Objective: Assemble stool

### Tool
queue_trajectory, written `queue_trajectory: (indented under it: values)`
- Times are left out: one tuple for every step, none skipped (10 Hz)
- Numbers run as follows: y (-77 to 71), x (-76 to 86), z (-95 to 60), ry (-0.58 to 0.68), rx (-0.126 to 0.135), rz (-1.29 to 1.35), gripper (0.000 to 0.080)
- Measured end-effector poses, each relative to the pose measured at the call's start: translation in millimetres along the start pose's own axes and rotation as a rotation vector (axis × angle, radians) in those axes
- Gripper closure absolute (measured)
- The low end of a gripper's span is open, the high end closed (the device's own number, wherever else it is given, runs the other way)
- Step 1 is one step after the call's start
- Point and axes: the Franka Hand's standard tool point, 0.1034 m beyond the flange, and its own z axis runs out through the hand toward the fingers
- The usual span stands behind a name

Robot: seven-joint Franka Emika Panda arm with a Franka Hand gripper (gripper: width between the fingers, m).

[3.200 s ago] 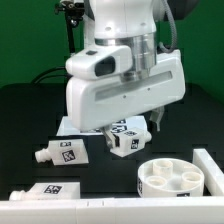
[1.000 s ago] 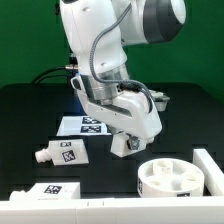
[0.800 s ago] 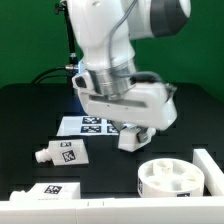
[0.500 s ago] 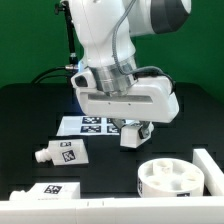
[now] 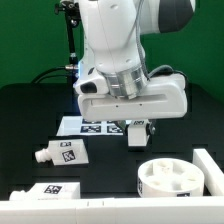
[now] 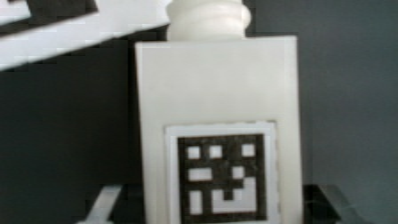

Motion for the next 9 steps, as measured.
queue_trajectory:
  values:
    - [-2.2, -5.2, 6.5, 0.008, -0.008, -0.004, 0.0466]
    - [-2.5, -5.4, 6.0, 0.004, -0.008, -0.008, 0.0466]
    - [-2.0, -4.8, 5.9, 0.005, -0.007, -0.007, 0.0466]
    - [-2.2, -3.2, 6.1, 0.021, -0.009, -0.009, 0.035]
    - [-2.2, -5.1, 4.9, -0.009, -0.006, -0.005, 0.0223]
    - [-4.5, -1.1, -4.7, -0.07, 0.009, 0.005, 0.0173]
    - [-7.4, 9.0, -14.4, -0.091, 0.021, 0.012, 0.0173]
    - [-5.1, 14.3, -22.6, -0.178, 0.036, 0.052, 0.0154]
    - [0.8, 24.3, -26.2, -0.236, 0.044, 0.11, 0.0151]
